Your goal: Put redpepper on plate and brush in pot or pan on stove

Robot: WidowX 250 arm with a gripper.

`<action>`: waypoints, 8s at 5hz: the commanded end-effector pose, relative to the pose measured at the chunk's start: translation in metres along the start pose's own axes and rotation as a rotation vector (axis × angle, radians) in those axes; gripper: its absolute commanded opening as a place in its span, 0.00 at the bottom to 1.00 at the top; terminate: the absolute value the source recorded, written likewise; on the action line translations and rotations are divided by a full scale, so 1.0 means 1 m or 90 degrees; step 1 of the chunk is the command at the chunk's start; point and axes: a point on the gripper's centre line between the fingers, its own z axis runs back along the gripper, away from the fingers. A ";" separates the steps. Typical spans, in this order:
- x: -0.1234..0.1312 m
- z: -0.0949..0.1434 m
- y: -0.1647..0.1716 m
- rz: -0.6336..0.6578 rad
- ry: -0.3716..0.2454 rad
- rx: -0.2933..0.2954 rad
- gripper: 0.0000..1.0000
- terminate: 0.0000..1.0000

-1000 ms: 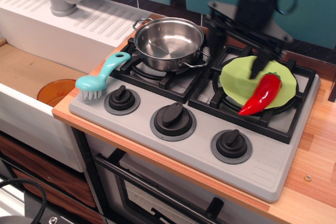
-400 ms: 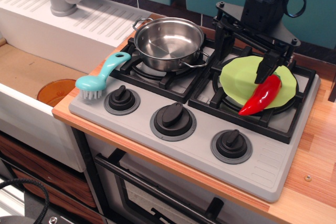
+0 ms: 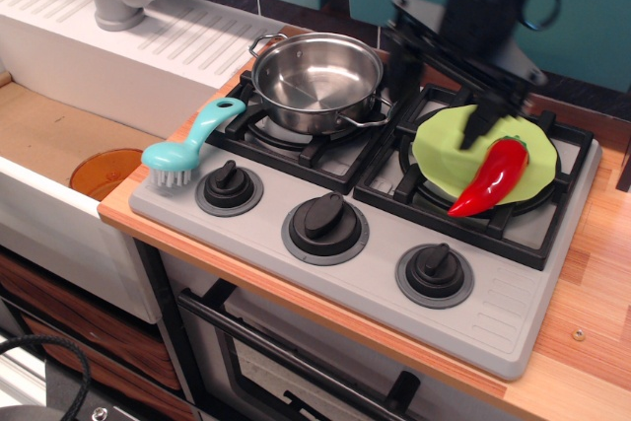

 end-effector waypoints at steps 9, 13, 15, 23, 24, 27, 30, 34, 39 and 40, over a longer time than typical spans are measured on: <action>-0.045 -0.001 0.096 0.014 -0.066 0.025 1.00 0.00; -0.058 -0.025 0.153 0.050 -0.071 0.049 1.00 0.00; -0.066 -0.047 0.153 0.066 -0.086 0.034 1.00 0.00; -0.055 -0.071 0.140 0.067 -0.063 -0.010 0.00 0.00; -0.054 -0.053 0.144 0.061 -0.050 -0.004 0.00 0.00; -0.041 0.025 0.133 0.058 0.007 0.022 0.00 0.00; 0.016 0.034 0.081 0.077 -0.003 0.030 0.00 0.00; 0.062 0.000 0.091 0.032 -0.048 -0.014 0.00 0.00; 0.051 0.025 0.084 0.046 -0.023 0.007 1.00 0.00; 0.044 0.033 0.083 0.038 -0.015 0.013 1.00 0.00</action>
